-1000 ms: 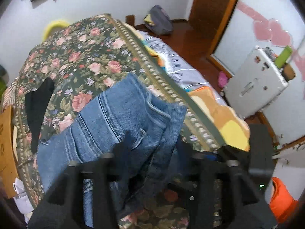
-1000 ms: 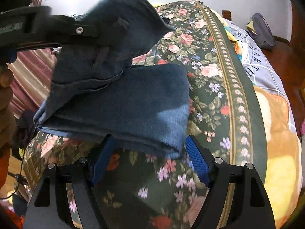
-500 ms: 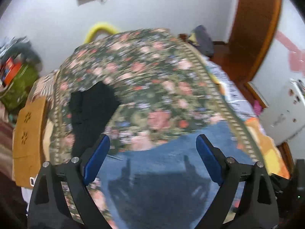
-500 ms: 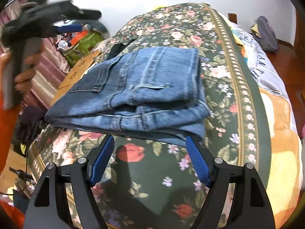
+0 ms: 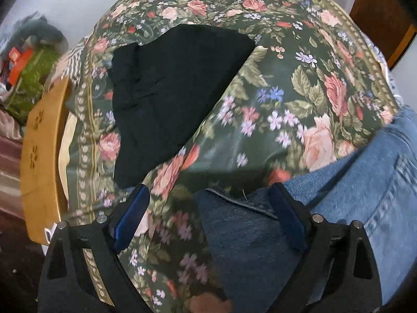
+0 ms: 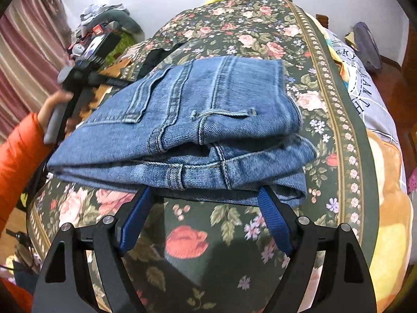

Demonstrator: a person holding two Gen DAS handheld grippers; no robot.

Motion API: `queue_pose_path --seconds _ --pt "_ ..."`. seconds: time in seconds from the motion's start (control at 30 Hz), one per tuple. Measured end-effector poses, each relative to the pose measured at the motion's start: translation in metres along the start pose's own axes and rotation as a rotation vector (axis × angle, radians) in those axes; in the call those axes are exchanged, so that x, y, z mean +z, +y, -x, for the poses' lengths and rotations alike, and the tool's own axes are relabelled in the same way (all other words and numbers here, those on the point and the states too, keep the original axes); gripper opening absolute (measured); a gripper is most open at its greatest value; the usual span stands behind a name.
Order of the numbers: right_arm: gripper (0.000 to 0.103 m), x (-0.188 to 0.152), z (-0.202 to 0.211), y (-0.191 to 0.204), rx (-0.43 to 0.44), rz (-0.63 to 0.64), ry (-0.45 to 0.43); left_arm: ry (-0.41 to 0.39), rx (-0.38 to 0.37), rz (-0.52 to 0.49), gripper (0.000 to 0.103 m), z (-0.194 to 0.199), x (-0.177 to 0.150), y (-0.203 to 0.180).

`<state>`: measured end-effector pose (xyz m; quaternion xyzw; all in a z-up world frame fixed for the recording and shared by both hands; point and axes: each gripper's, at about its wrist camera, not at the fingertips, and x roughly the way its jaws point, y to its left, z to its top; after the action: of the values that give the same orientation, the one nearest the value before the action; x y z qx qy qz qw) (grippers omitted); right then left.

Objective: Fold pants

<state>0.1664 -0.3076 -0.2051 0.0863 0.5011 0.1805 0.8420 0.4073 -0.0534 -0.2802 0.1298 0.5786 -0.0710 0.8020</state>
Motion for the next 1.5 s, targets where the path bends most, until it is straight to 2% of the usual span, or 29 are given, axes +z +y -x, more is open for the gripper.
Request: queue_pose_path --seconds 0.1,0.17,0.3,0.47,0.6,0.7,0.83,0.9,0.93,1.0,1.03,1.07,1.1,1.13,1.17,1.2,1.27,1.37,1.5 --pt "0.081 0.002 0.006 0.002 -0.016 0.012 -0.019 -0.012 0.029 -0.053 0.095 0.011 -0.026 0.001" --pt "0.081 0.003 0.011 0.004 -0.023 0.017 -0.032 -0.016 0.018 -0.049 0.095 0.02 -0.04 0.005" --pt "0.081 0.002 0.023 0.008 -0.026 0.018 -0.065 -0.023 -0.035 -0.006 0.095 0.048 -0.082 0.013" --pt "0.081 -0.003 0.036 0.015 -0.024 0.032 -0.098 -0.037 -0.079 0.029 0.095 0.078 -0.128 0.005" --pt "0.081 -0.006 0.045 0.022 -0.022 0.049 -0.122 -0.051 -0.165 0.077 0.095 0.098 -0.159 -0.008" --pt "0.081 -0.007 0.05 0.027 -0.015 0.062 -0.131 -0.083 -0.17 0.076 0.094 0.111 -0.166 -0.021" --pt "0.081 -0.005 0.056 0.038 0.003 0.101 -0.156 -0.212 -0.133 0.063 0.09 0.146 -0.16 -0.033" --pt "0.077 -0.001 0.057 0.046 0.015 0.134 -0.175 -0.282 -0.132 0.049 0.084 0.164 -0.151 -0.038" --pt "0.076 0.001 0.057 0.05 0.02 0.148 -0.181 -0.312 -0.144 0.037 0.078 0.172 -0.145 -0.043" --pt "0.057 0.004 0.054 0.058 0.033 0.178 -0.183 -0.331 -0.189 0.015 0.066 0.178 -0.134 -0.056" --pt "0.051 0.007 0.049 0.063 0.046 0.19 -0.18 -0.323 -0.216 -0.001 0.054 0.176 -0.13 -0.063" --pt "0.04 0.008 0.043 0.066 0.058 0.196 -0.171 -0.31 -0.232 -0.014 0.043 0.171 -0.127 -0.068" --pt "0.031 0.01 0.037 0.068 0.067 0.199 -0.156 -0.286 -0.241 -0.041 0.038 0.163 -0.125 -0.078" --pt "0.028 0.01 0.029 0.069 0.07 0.204 -0.136 -0.266 -0.234 -0.064 0.03 0.154 -0.124 -0.085" --pt "0.024 0.009 0.022 0.069 0.066 0.209 -0.119 -0.243 -0.222 -0.081 0.028 0.145 -0.124 -0.091" --pt "0.023 0.006 0.011 0.068 0.049 0.218 -0.083 -0.213 -0.199 -0.097 0.027 0.13 -0.125 -0.097" --pt "0.023 0.0 -0.004 0.063 0.044 0.224 -0.041 -0.22 -0.199 -0.112 0.032 0.121 -0.132 -0.097" --pt "0.02 -0.003 0.0 0.048 0.093 0.189 -0.046 -0.207 -0.217 -0.101 0.038 0.12 -0.134 -0.088" --pt "0.02 -0.008 0.013 0.042 0.062 0.198 -0.042 -0.213 -0.195 -0.117 0.044 0.126 -0.142 -0.075"
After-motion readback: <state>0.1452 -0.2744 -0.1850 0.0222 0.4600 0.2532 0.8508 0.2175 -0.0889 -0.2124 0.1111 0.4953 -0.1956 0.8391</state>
